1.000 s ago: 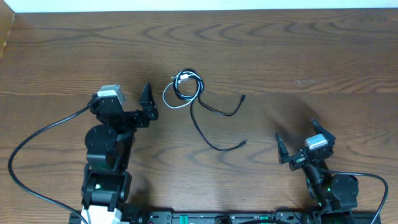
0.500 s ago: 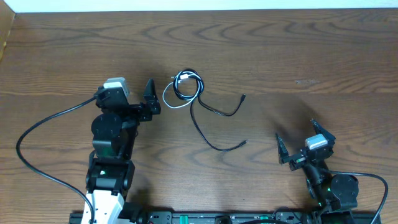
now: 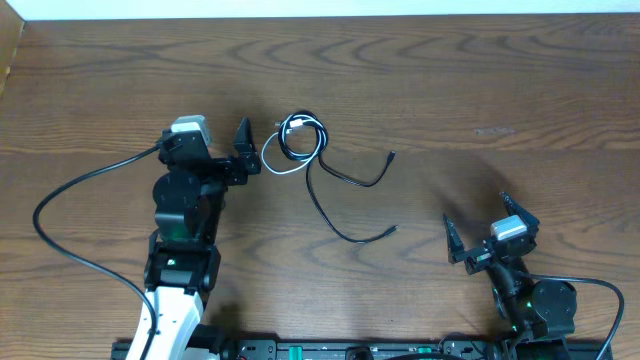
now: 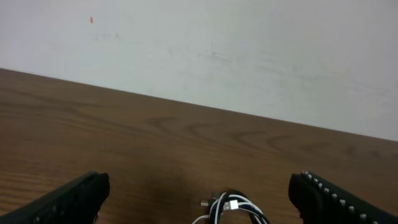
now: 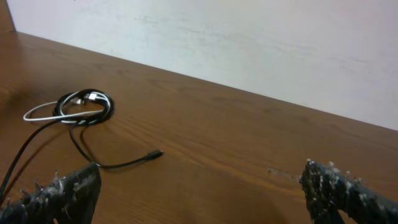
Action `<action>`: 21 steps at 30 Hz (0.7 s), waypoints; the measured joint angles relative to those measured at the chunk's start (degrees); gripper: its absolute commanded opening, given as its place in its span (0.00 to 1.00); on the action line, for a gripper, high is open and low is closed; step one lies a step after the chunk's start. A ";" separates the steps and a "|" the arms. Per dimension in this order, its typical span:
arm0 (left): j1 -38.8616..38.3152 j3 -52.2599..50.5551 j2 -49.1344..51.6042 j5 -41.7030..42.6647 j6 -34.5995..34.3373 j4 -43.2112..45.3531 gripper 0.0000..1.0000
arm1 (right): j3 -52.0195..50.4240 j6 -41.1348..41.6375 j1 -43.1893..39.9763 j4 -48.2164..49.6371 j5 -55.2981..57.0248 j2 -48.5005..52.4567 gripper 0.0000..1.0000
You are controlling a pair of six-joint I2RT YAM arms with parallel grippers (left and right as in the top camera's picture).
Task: Untangle cables
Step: 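Move the left gripper forward toward the left side of the cable bundle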
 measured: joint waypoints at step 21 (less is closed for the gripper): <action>0.00 0.00 9.29 0.00 0.00 3.58 0.98 | 0.00 0.00 0.00 0.00 0.00 -0.02 0.99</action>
